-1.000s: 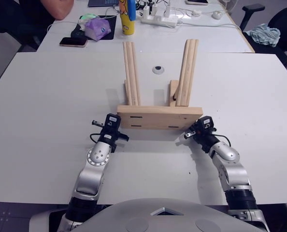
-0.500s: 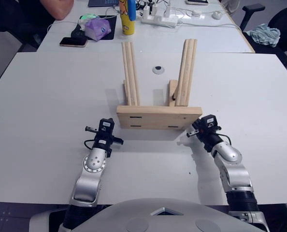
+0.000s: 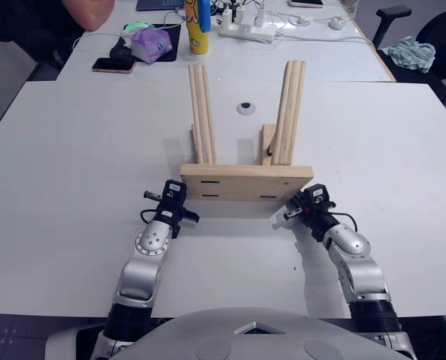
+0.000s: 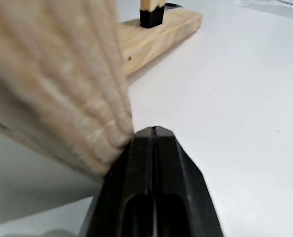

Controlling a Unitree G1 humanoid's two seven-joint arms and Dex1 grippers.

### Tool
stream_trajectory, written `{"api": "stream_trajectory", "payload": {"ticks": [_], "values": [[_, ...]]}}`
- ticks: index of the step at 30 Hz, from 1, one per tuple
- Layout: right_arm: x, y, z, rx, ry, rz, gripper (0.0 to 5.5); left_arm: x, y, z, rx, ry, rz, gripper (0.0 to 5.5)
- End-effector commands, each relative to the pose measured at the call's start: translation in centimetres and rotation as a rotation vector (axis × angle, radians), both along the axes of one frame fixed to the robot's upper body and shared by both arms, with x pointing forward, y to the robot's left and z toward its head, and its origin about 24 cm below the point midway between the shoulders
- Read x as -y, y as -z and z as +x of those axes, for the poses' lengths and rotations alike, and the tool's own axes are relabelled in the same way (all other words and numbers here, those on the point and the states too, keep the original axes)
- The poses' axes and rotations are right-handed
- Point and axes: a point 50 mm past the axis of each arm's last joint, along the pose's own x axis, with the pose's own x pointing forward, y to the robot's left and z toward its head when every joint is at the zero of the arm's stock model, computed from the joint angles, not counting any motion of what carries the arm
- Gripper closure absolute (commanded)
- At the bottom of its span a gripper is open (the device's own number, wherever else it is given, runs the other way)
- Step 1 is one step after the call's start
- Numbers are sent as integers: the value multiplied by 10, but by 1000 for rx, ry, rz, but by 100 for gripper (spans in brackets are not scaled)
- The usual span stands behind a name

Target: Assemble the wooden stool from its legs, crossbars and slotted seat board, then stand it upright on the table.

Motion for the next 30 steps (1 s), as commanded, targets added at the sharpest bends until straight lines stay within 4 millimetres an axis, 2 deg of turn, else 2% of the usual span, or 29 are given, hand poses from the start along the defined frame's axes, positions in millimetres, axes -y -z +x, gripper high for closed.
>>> {"api": "stream_trajectory", "payload": {"ticks": [1, 5, 11, 16, 30], "values": [[-12, 0, -3, -15, -49, 38, 550, 12, 1, 0, -32, 49, -60, 546], [-25, -15, -3, 14, -117, 139, 550, 20, -15, 3, 26, 76, -133, 546], [-41, -55, 8, 79, -179, 255, 550, 26, -49, 4, 113, 83, -208, 546], [-46, -81, 17, 121, -198, 275, 550, 30, -74, 5, 168, 90, -230, 546], [-51, -124, 33, 233, -209, 276, 550, 18, -103, 15, 254, 60, -189, 546]]}}
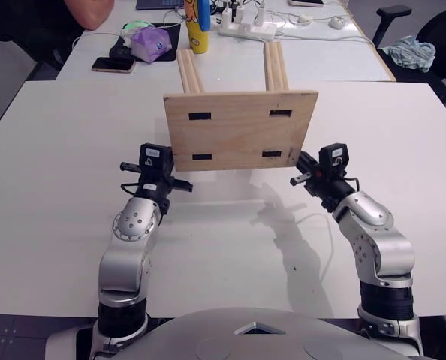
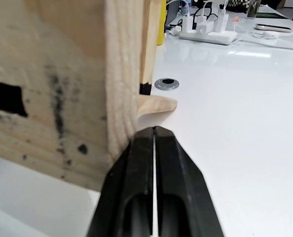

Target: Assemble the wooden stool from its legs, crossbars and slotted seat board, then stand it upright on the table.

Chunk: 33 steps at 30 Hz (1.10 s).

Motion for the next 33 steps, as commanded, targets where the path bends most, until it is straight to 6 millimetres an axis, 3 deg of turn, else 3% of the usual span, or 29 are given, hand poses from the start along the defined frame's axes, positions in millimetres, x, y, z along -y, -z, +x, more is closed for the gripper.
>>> {"api": "stream_trajectory", "payload": {"ticks": [1, 11, 33], "values": [[-33, -35, 4, 129, -181, 114, 550, 26, -18, 2, 51, 171, -76, 546], [-37, -56, 11, 183, -169, 143, 550, 17, -46, 14, 138, 152, -60, 546], [-44, -83, 27, 139, -141, 343, 550, 28, -70, 33, 145, 243, -226, 546]]}}
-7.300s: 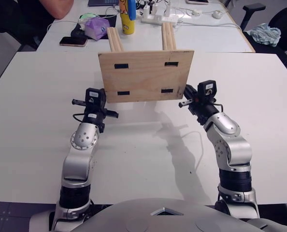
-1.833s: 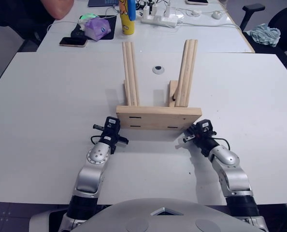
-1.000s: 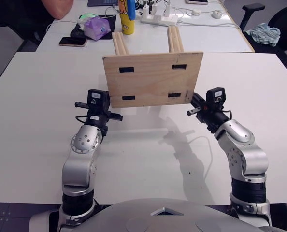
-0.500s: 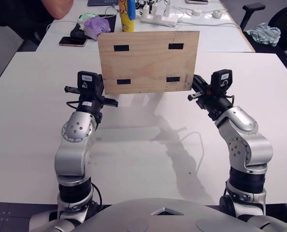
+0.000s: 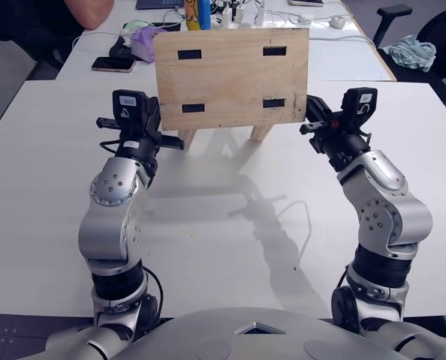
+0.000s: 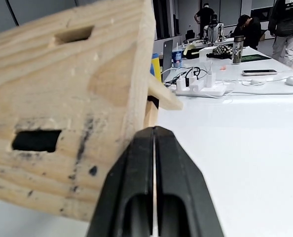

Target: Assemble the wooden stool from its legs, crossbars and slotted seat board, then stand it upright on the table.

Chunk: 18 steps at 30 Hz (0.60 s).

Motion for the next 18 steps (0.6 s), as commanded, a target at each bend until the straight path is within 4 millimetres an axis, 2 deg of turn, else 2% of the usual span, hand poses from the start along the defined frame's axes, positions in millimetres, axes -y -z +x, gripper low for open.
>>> {"api": "stream_trajectory", "payload": {"ticks": [1, 6, 18], "values": [[-35, -19, 0, 15, -203, 125, 550, 38, -12, 4, 5, 276, -111, 546], [-43, -30, 4, -13, -227, 187, 550, 45, -19, 8, 0, 314, -169, 546], [-45, -49, 19, -48, -238, 291, 550, 40, -41, 20, 29, 327, -243, 546]]}}
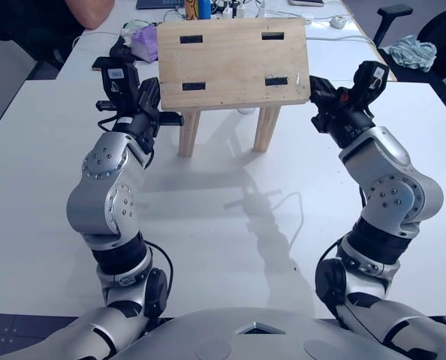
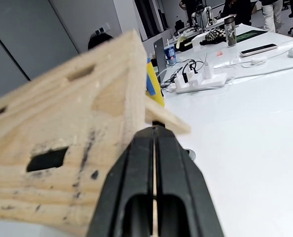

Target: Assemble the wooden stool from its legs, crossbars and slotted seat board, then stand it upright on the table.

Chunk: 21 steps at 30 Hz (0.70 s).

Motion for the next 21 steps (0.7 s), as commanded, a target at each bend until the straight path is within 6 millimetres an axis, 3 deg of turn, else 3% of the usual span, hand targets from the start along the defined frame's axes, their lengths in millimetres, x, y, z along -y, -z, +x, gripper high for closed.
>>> {"api": "stream_trajectory", "payload": {"ticks": [1, 4, 7, 11, 15, 17, 21], "values": [[-44, -24, 2, 65, -262, 113, 550, 40, -22, 0, 70, 275, -98, 546], [-43, -26, 9, 55, -235, 112, 550, 33, -20, 6, 63, 245, -94, 546], [-34, -11, 7, 14, -175, 75, 550, 24, -5, 4, 26, 197, -49, 546], [-1, -14, 3, 175, 84, 26, 550, -14, -1, -8, 167, -107, 49, 546], [27, -11, -4, 301, 373, -189, 550, -45, 9, -24, 270, -369, 143, 546], [31, 2, -5, 289, 442, -281, 550, -50, 16, -28, 310, -425, 183, 546], [29, 32, -6, 220, 477, -300, 550, -49, 32, -33, 326, -445, 228, 546]]}}
